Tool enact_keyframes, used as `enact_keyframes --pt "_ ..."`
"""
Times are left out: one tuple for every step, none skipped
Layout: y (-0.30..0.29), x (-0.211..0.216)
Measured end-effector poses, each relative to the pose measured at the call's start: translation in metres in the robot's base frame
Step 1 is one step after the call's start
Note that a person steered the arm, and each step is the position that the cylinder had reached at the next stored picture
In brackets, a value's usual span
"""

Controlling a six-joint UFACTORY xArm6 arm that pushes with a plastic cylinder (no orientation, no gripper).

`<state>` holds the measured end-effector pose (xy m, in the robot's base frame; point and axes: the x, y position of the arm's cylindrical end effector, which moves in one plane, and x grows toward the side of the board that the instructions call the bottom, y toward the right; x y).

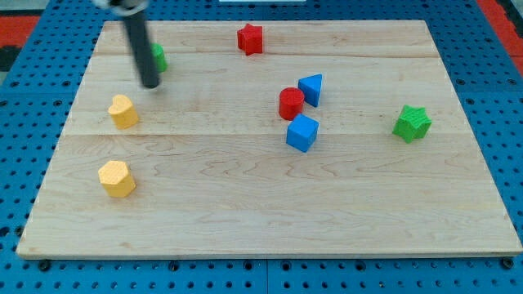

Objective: Slide the green circle towards the top side of the green star

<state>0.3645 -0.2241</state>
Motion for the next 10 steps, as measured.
enact_keyframes --pt "-0.027 -0.076" --pt "0.061 -0.068" --pt "0.183 -0.062" --pt "0.27 -0.06" --pt "0.225 -0.076" --pt "0.299 -0.084" --pt "0.359 -0.086" --pt "0.407 -0.097" --pt "0.413 -0.045" --pt "0.413 -0.019"
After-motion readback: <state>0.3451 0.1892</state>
